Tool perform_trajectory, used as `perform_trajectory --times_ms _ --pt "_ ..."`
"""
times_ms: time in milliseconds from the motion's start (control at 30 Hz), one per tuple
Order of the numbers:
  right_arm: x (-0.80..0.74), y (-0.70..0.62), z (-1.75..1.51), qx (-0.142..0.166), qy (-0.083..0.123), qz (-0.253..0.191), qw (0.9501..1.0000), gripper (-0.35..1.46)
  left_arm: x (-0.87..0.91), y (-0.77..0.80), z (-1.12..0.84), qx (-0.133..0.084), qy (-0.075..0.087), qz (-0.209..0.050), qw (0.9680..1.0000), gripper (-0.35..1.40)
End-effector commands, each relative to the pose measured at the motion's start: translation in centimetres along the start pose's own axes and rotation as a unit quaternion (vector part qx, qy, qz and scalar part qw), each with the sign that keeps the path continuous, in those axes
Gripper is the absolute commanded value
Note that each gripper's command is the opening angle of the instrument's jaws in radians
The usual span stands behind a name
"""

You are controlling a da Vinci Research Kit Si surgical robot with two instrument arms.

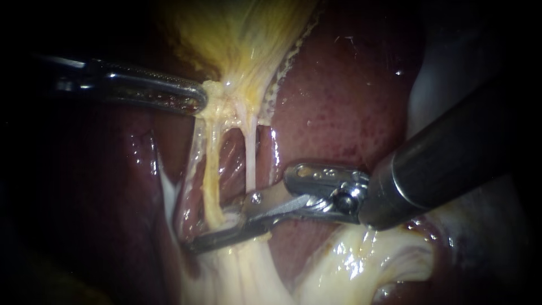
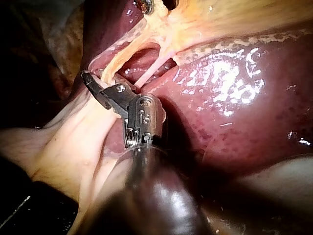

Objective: Clipping first clip left tube

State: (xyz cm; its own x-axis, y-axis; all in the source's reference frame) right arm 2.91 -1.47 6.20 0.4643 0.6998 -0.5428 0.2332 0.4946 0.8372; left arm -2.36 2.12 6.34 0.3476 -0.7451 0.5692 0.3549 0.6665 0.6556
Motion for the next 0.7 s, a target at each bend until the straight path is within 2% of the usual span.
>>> perform_trajectory --times_ms 33,100,167,267,367,533,700 --pt "0.0 0.0 0.0 0.0 0.0 0.0 1.0 0.2 0.0 0.0 0.0 0.0 0.0 0.0 1.0 -0.35" --pt "0.0 0.01 -0.01 -0.004 0.002 0.0 1.0 0.34 0.0 0.0 0.0 0.0 0.0 0.0 1.0 -0.35" --pt "0.02 0.02 -0.04 -0.021 0.015 0.0 0.9997 0.45 0.0 0.0 -0.01 0.0 0.0 0.0 1.0 -0.35" --pt "0.05 0.04 -0.15 -0.063 0.037 -0.003 0.9973 0.5 0.01 0.0 -0.02 0.001 0.0 0.0 1.0 -0.35" --pt "0.09 0.04 -0.34 -0.076 0.04 -0.008 0.9963 0.5 0.01 0.0 -0.03 0.001 0.0 0.0 1.0 -0.35" --pt "0.13 0.01 -0.59 -0.076 0.042 -0.005 0.9962 0.5 0.01 0.0 -0.03 0.001 0.0 0.0 1.0 -0.35" --pt "0.1 -0.03 -0.6 -0.065 0.036 -0.005 0.9972 0.5 0.01 0.0 -0.03 0.001 0.0 0.0 1.0 -0.35"
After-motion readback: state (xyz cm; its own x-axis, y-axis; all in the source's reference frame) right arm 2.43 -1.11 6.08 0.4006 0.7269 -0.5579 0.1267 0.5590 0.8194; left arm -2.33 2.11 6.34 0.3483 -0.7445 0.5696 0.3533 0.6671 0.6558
